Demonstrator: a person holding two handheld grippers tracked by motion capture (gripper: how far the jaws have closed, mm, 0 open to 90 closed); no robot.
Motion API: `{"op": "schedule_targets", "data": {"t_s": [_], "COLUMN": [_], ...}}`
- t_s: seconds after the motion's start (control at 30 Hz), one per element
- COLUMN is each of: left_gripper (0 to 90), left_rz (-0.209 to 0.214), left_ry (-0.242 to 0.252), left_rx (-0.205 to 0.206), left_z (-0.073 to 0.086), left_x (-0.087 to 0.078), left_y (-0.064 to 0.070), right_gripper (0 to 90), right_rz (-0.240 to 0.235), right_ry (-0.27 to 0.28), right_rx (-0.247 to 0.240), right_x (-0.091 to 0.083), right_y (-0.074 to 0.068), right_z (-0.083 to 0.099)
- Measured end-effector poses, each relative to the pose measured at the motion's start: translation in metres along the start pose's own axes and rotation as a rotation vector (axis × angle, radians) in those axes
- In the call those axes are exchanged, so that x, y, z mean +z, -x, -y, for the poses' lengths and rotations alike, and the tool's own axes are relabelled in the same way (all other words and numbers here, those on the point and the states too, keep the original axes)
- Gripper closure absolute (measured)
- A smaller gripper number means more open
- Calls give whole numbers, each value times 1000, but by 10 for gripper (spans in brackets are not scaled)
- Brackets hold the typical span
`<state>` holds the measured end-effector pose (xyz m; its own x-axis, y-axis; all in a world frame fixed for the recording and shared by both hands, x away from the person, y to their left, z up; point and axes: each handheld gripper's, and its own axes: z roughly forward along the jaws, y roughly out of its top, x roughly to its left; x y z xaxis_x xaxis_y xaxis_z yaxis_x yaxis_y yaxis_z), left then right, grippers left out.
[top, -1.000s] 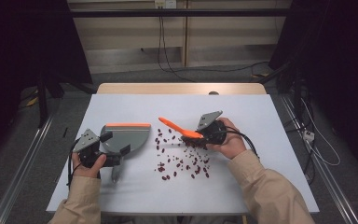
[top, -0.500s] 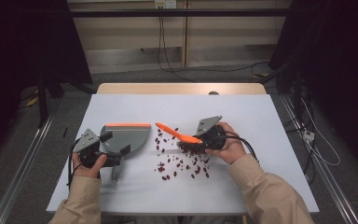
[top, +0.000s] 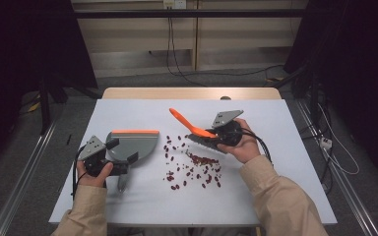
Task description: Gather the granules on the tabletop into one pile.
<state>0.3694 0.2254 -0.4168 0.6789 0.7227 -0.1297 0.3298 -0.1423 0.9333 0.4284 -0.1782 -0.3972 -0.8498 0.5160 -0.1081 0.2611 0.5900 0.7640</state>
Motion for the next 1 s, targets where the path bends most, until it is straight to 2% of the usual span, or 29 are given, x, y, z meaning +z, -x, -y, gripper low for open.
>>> {"op": "schedule_targets", "data": {"t_s": [0.07, 0.3, 0.37, 0.47, 0.7, 0.9, 1.0], "left_gripper": [58, 58, 58, 58, 58, 58, 58], "left_rz": [-1, -2, -1, -1, -8, -18, -21], "left_ry": [-1, 3, -2, -6, -9, -2, -4], "left_rx": [2, -7, -8, -9, -15, -29, -30], "left_z": [0, 0, 1, 1, 3, 4, 4], "left_x": [0, -1, -1, 0, 0, -3, -4], "left_y": [0, 0, -1, -2, -3, -6, -7], "right_gripper": [714, 714, 714, 714, 714, 714, 714], "right_rz": [24, 37, 66, 75, 97, 96, 61], "right_ry": [1, 19, 20, 30, 42, 28, 21], "right_rx": [0, 7, -5, 4, -25, -70, -83], "right_x": [2, 18, 22, 33, 61, 88, 97], "right_y": [2, 10, 12, 16, 24, 28, 25], "right_z": [-2, -9, -11, -14, -26, -36, -36]}}
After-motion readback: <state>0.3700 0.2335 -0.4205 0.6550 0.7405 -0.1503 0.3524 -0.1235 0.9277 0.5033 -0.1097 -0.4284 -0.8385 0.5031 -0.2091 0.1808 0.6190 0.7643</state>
